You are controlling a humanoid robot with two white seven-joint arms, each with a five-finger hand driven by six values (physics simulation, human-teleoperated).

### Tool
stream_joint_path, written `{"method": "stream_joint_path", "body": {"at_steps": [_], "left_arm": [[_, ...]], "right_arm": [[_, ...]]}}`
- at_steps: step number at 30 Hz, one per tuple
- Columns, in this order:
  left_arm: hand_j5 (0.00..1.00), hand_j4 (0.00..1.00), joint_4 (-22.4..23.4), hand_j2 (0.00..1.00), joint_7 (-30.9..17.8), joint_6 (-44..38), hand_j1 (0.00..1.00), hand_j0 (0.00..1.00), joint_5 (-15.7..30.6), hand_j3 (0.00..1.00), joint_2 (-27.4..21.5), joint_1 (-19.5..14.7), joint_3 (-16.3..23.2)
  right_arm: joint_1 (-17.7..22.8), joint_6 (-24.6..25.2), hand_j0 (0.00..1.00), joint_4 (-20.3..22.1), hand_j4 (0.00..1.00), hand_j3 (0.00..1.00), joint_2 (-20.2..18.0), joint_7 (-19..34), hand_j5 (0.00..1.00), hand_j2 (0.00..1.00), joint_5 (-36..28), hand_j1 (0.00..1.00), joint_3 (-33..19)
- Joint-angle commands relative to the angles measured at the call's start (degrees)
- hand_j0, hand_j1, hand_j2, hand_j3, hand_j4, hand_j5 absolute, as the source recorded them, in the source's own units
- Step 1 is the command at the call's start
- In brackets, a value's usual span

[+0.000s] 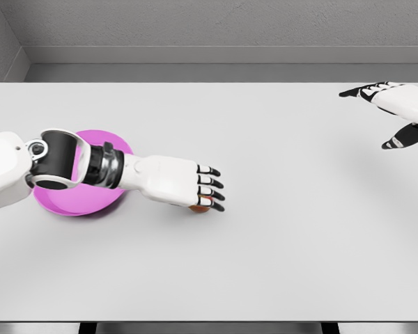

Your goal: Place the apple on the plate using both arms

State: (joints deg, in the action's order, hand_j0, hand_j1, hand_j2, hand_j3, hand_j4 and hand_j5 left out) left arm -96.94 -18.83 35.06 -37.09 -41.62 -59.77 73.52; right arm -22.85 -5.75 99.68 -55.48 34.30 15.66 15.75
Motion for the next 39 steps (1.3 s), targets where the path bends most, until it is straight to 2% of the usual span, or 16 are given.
{"method": "stream_joint_path", "body": {"at_steps": [1, 2, 3, 8, 11, 16, 20, 30, 33, 34, 37, 39], "left_arm": [[1.0, 1.0, 0.0, 1.0, -2.88, -0.06, 1.0, 1.0, 0.18, 1.0, 0.49, 0.0, -0.04], [1.0, 1.0, 0.0, 1.0, -5.78, -0.06, 1.0, 1.0, 0.26, 1.0, 0.58, -0.09, -0.04], [1.0, 1.0, 0.0, 1.0, -6.57, -0.06, 1.0, 1.0, 0.26, 1.0, 0.93, -0.53, -0.04], [1.0, 1.0, 0.09, 1.0, -6.66, -0.06, 1.0, 1.0, 0.35, 1.0, 1.28, -0.7, -0.04], [1.0, 1.0, 0.0, 1.0, -6.57, -0.06, 1.0, 1.0, 0.7, 1.0, 2.25, -0.7, -0.04], [1.0, 1.0, 0.53, 1.0, -7.1, -0.06, 1.0, 1.0, -0.7, 1.0, 3.48, -0.7, 0.05], [1.0, 1.0, 1.49, 1.0, -13.08, -0.06, 1.0, 1.0, -0.79, 1.0, 5.32, -0.79, 0.22], [1.0, 1.0, 5.01, 1.0, -13.08, -0.06, 1.0, 1.0, -0.97, 1.0, 6.73, -0.79, 0.22], [1.0, 1.0, 5.1, 1.0, -13.17, -0.06, 1.0, 1.0, -0.88, 1.0, 6.73, -0.79, 0.13], [0.97, 0.97, 5.1, 0.97, -13.17, -0.06, 0.97, 0.97, -0.97, 0.97, 6.82, -0.79, 0.22], [0.8, 0.8, 5.1, 0.8, -13.17, -0.06, 0.8, 0.8, -1.41, 0.8, 6.82, -0.79, 0.31], [0.8, 0.8, 5.01, 0.8, -13.17, -0.06, 0.8, 0.8, -1.49, 0.8, 7.26, -0.79, 1.45]], "right_arm": [[0.09, -0.05, 1.0, 0.25, 1.0, 1.0, 0.2, -0.02, 1.0, 1.0, -0.1, 1.0, 0.33], [0.61, -0.05, 1.0, 0.25, 1.0, 1.0, 0.28, -0.02, 1.0, 1.0, -0.1, 1.0, 0.42], [0.62, -0.05, 1.0, 0.25, 1.0, 1.0, 0.28, -0.02, 1.0, 1.0, -0.1, 1.0, 0.42], [0.62, -0.14, 1.0, 0.25, 1.0, 1.0, 0.9, -0.02, 1.0, 1.0, -0.1, 1.0, 0.86], [0.7, -4.97, 1.0, 0.34, 1.0, 1.0, 0.81, -0.02, 1.0, 1.0, -0.01, 1.0, 0.77], [0.62, -5.15, 1.0, 0.26, 1.0, 1.0, 0.81, -0.02, 1.0, 1.0, -0.01, 1.0, 0.25], [0.62, -5.15, 1.0, 0.25, 1.0, 1.0, 1.34, -0.02, 1.0, 1.0, -0.01, 1.0, -0.02], [0.62, -5.15, 1.0, 0.69, 1.0, 1.0, 1.43, -0.02, 1.0, 1.0, -0.01, 1.0, -0.02], [0.62, -5.24, 1.0, 0.78, 1.0, 1.0, 3.01, -0.02, 1.0, 1.0, 0.07, 1.0, -0.02], [0.62, -5.24, 1.0, 0.78, 1.0, 1.0, 3.01, -0.02, 1.0, 1.0, -0.01, 1.0, -0.02], [0.7, -5.24, 1.0, 0.78, 1.0, 1.0, 2.39, -0.02, 1.0, 1.0, 0.07, 1.0, 0.07], [0.7, -5.24, 1.0, 0.78, 1.0, 1.0, 2.39, -0.02, 1.0, 1.0, 0.07, 1.0, 0.16]]}}
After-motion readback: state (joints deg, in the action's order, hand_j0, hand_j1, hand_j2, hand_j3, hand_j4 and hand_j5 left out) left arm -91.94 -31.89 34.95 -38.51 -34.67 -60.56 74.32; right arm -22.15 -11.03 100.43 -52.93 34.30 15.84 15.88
